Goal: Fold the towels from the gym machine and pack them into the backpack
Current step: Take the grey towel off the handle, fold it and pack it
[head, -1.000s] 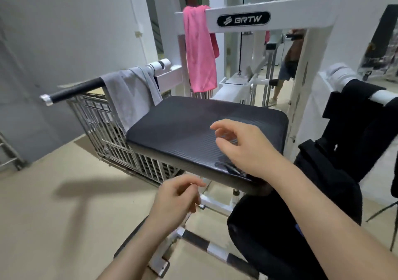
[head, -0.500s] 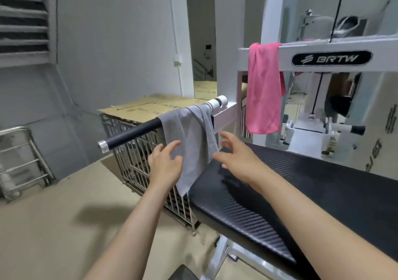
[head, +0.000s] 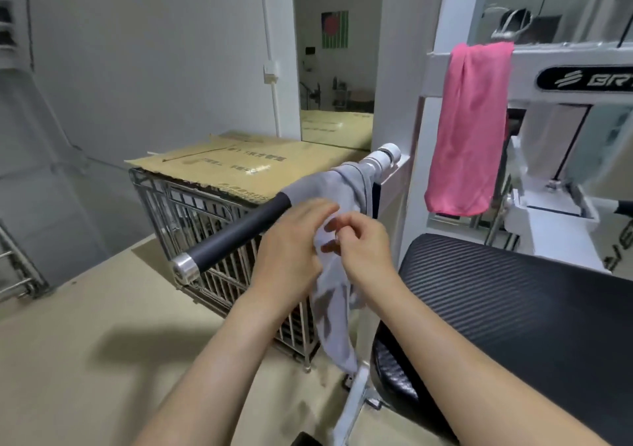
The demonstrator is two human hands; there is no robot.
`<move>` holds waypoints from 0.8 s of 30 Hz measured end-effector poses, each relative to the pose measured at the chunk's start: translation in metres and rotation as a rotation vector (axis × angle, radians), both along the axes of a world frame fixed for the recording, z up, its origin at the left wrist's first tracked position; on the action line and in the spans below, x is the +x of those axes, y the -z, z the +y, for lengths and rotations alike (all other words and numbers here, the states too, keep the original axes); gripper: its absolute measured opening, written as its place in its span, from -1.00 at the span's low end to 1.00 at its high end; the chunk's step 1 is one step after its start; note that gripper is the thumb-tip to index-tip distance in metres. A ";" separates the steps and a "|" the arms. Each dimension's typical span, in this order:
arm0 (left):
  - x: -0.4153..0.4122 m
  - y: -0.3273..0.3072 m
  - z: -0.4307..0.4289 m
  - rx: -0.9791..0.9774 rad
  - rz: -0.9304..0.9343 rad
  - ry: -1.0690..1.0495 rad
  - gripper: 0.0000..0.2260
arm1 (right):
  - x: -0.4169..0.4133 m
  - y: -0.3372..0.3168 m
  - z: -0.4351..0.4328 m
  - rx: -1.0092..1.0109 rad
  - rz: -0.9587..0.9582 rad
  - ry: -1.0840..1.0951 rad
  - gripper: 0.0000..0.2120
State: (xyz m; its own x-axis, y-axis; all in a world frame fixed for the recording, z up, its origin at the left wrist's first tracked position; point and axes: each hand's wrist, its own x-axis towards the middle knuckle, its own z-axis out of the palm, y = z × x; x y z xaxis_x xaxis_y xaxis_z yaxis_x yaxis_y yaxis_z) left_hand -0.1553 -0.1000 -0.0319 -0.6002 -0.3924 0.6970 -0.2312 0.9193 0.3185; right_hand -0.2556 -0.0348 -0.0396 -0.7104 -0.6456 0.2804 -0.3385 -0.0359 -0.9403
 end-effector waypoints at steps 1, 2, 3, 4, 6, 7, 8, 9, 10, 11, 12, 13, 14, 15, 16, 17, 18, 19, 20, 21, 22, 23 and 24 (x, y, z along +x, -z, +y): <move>-0.003 0.002 -0.010 -0.133 -0.149 -0.109 -0.49 | -0.001 0.000 0.000 -0.011 -0.045 0.006 -0.68; -0.008 0.004 -0.016 -0.267 -0.286 -0.224 -0.51 | -0.002 0.000 0.000 -0.002 -0.060 0.007 -0.69; -0.015 0.004 -0.018 -0.374 -0.386 -0.322 -0.56 | -0.003 0.002 0.001 0.027 -0.047 0.001 -0.70; -0.022 0.001 -0.019 -0.444 -0.457 -0.389 -0.62 | -0.004 0.005 0.002 0.079 -0.017 -0.011 -0.72; -0.035 -0.014 -0.020 -0.503 -0.496 -0.433 -0.73 | -0.002 0.012 0.006 0.200 0.014 -0.057 -0.64; -0.038 -0.023 -0.024 -0.487 -0.490 -0.436 -0.76 | -0.001 0.016 0.010 0.239 0.004 -0.084 -0.54; -0.038 -0.032 -0.029 -0.448 -0.485 -0.436 -0.77 | 0.001 0.018 0.016 0.262 -0.004 -0.106 -0.44; -0.036 -0.039 -0.032 -0.406 -0.475 -0.426 -0.76 | 0.004 0.018 0.021 0.267 -0.003 -0.122 -0.36; -0.032 -0.043 -0.031 -0.351 -0.465 -0.390 -0.75 | 0.008 0.017 0.026 0.259 0.003 -0.132 -0.30; -0.027 -0.046 -0.026 -0.273 -0.460 -0.327 -0.73 | 0.011 0.016 0.031 0.235 0.007 -0.138 -0.24; -0.020 -0.046 -0.018 -0.181 -0.463 -0.254 -0.72 | 0.015 0.014 0.035 0.205 0.013 -0.141 -0.20; -0.013 -0.046 -0.006 -0.096 -0.470 -0.185 -0.73 | 0.020 0.010 0.039 0.171 0.019 -0.140 -0.17; -0.005 -0.044 0.005 -0.045 -0.476 -0.123 -0.76 | 0.026 0.005 0.044 0.138 0.030 -0.134 -0.17; 0.004 -0.042 0.017 -0.016 -0.471 -0.074 -0.81 | 0.033 0.000 0.049 0.095 0.056 -0.130 -0.23; 0.013 -0.040 0.027 0.009 -0.447 -0.038 -0.83 | 0.041 -0.005 0.055 0.048 0.104 -0.124 -0.34; 0.024 -0.039 0.038 0.054 -0.396 -0.008 -0.82 | 0.049 -0.010 0.064 0.014 0.164 -0.121 -0.46; 0.036 -0.038 0.048 0.118 -0.343 0.019 -0.82 | 0.058 -0.013 0.076 -0.008 0.215 -0.126 -0.55; 0.047 -0.039 0.059 0.167 -0.297 0.050 -0.83 | 0.066 -0.015 0.089 -0.018 0.256 -0.140 -0.58; 0.059 -0.041 0.071 0.187 -0.287 0.076 -0.85 | 0.072 -0.015 0.105 -0.015 0.289 -0.164 -0.59; 0.071 -0.043 0.084 0.184 -0.304 0.096 -0.87 | 0.076 -0.014 0.123 0.006 0.327 -0.188 -0.57; 0.083 -0.045 0.097 0.173 -0.334 0.112 -0.89 | 0.079 -0.011 0.141 0.052 0.379 -0.203 -0.55; 0.093 -0.046 0.110 0.171 -0.368 0.126 -0.89 | 0.081 -0.009 0.159 0.128 0.456 -0.201 -0.56; 0.103 -0.048 0.123 0.190 -0.399 0.139 -0.87 | 0.084 -0.008 0.176 0.227 0.553 -0.177 -0.62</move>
State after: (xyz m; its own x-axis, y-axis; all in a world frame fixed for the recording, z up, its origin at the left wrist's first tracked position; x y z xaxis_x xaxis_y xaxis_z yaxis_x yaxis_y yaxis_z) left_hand -0.0521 0.0228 0.0164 -0.8630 -0.3875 0.3243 -0.2485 0.8843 0.3953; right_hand -0.1718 0.1416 -0.0321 -0.3761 -0.8269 0.4180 -0.7848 0.0445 -0.6182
